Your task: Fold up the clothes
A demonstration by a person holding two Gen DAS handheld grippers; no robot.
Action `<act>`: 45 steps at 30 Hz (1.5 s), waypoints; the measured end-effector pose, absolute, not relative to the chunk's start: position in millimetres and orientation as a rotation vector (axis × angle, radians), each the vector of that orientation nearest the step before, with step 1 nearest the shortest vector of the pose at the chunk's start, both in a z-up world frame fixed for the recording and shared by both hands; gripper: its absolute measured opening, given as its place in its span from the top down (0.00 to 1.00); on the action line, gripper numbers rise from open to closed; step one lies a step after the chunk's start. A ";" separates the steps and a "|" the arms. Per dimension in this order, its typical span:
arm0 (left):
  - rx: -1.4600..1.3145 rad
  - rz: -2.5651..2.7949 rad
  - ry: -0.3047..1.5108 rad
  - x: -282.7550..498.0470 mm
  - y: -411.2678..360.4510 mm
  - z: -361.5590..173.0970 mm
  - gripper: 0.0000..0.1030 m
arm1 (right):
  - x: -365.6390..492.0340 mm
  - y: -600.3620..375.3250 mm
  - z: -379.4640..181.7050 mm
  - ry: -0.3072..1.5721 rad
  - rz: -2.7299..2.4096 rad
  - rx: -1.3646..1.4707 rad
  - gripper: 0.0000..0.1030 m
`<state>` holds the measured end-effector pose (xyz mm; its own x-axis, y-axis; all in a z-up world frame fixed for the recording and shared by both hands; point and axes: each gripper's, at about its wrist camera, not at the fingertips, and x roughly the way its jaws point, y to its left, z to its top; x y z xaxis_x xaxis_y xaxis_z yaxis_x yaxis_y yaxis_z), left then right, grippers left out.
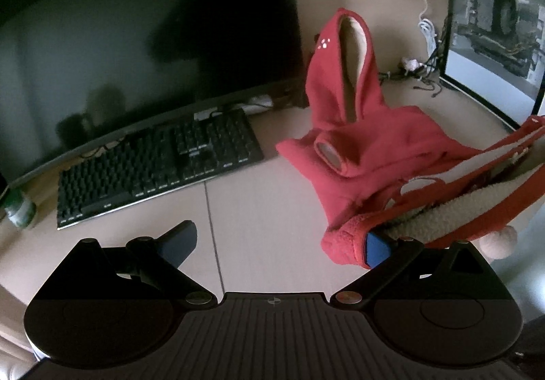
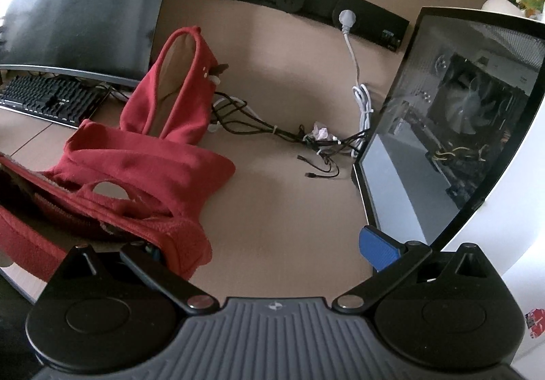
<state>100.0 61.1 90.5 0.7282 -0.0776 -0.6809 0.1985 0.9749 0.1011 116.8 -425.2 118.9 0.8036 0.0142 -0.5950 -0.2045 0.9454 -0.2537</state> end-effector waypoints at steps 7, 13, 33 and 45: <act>0.170 -0.175 0.727 132.4 62.7 89.6 0.01 | 161.4 -412.8 126.4 0.618 0.078 -0.309 0.00; 0.196 -0.200 0.682 176.2 73.1 105.5 0.01 | 188.3 -394.4 139.3 0.582 0.001 -0.319 0.00; 0.307 -0.307 0.666 202.0 73.4 110.8 0.01 | 195.8 -391.7 148.4 0.628 0.009 -0.388 0.00; 0.212 -0.140 0.730 273.4 65.4 98.5 0.00 | 310.3 -388.4 123.0 0.598 0.139 -0.424 0.00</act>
